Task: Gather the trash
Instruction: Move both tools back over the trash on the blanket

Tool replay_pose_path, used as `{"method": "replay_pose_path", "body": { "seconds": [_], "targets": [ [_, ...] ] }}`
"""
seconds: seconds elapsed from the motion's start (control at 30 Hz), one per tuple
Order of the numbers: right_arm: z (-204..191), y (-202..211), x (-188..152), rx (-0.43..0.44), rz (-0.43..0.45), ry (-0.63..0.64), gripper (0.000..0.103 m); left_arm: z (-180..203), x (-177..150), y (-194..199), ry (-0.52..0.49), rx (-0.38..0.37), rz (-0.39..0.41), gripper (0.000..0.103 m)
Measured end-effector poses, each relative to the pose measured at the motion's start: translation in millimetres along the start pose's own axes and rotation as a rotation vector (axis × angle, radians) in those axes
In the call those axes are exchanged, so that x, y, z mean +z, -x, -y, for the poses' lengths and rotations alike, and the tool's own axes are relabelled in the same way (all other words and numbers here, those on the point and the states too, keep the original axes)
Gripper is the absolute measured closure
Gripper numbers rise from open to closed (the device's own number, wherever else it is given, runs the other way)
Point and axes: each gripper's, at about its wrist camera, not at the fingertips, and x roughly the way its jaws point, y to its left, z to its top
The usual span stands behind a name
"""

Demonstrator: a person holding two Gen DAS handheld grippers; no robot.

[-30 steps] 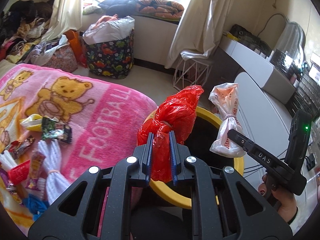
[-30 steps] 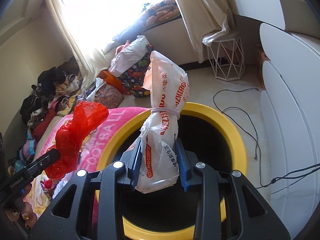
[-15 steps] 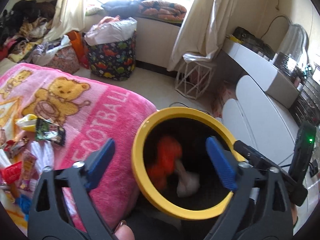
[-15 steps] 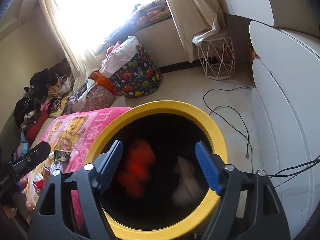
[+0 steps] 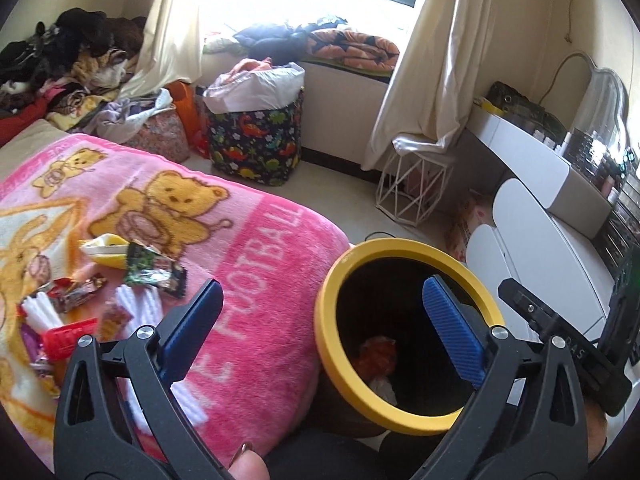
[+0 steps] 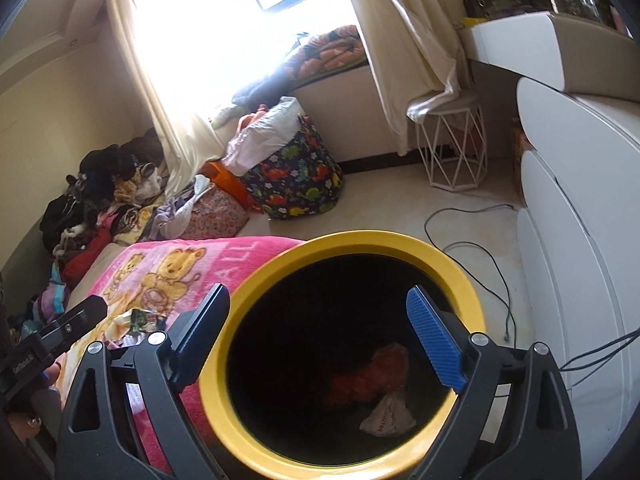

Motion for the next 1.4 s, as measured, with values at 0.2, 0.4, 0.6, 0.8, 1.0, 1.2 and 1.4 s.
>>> {"method": "replay_pose_path", "body": {
  "seconds": [0.2,0.4,0.6,0.8,1.0,1.2,1.4],
  "targets": [
    [-21,2,-1,0.036,0.005,0.046,0.014,-16,4,15,0.022,0.031,0.038,0.011],
    [-38,6,-3,0.062,0.009,0.08,0.013,-33,7,28,0.049,0.057,0.069,0.011],
    [-58,9,-7,0.09,0.013,0.116,0.012,-46,10,39,0.067,0.079,0.094,0.011],
    [-78,9,-12,0.12,0.0,0.152,0.011,-62,12,49,0.085,0.103,0.115,0.011],
    [-102,8,-19,0.162,-0.019,0.202,0.011,-77,12,58,0.101,0.131,0.129,0.011],
    [-128,2,-22,0.207,-0.039,0.249,0.011,-93,12,67,0.119,0.157,0.143,0.011],
    [-150,-2,-25,0.236,-0.053,0.288,0.011,-116,8,78,0.146,0.193,0.155,0.011]
  ]
}}
